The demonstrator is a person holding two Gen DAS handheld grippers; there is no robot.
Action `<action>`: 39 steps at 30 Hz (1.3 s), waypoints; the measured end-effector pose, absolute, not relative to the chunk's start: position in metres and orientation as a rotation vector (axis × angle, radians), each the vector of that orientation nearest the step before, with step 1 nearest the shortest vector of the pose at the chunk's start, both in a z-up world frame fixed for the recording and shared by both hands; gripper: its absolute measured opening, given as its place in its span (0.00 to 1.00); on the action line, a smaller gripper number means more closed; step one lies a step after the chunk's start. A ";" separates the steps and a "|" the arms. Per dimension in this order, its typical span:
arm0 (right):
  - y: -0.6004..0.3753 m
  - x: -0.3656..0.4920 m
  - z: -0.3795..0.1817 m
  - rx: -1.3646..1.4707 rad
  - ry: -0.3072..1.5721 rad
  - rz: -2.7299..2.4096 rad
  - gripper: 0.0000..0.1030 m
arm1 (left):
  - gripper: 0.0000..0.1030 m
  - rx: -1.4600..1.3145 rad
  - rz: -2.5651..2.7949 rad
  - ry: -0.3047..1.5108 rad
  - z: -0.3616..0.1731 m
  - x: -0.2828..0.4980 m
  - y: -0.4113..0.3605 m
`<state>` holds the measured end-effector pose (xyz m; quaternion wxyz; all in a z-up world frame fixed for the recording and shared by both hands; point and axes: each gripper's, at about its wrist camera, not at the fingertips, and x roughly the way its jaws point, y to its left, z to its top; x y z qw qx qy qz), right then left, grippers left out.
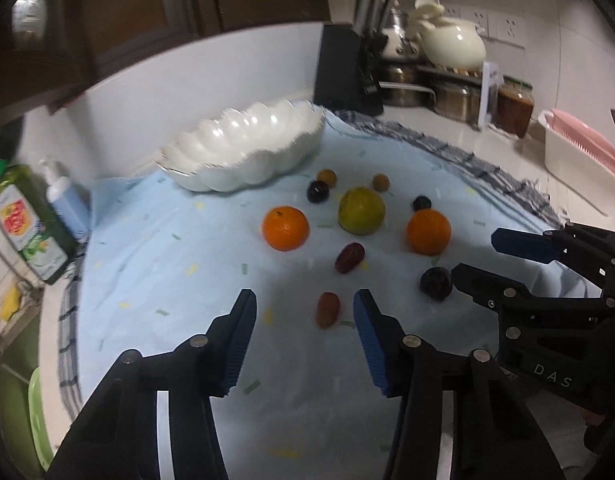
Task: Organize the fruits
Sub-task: 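Grasp the small brown date with the left tool while the right tool grasps a dark plum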
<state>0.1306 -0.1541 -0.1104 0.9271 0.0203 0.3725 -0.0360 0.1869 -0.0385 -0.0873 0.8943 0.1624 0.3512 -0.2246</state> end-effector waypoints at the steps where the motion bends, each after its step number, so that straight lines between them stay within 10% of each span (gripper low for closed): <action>1: -0.154 0.133 -0.112 0.044 0.773 -0.074 0.46 | 0.46 0.341 -0.478 0.740 -0.092 0.191 -0.040; 39: -0.144 0.163 -0.132 0.054 0.874 -0.080 0.28 | 0.16 0.279 -0.597 0.865 -0.126 0.231 -0.046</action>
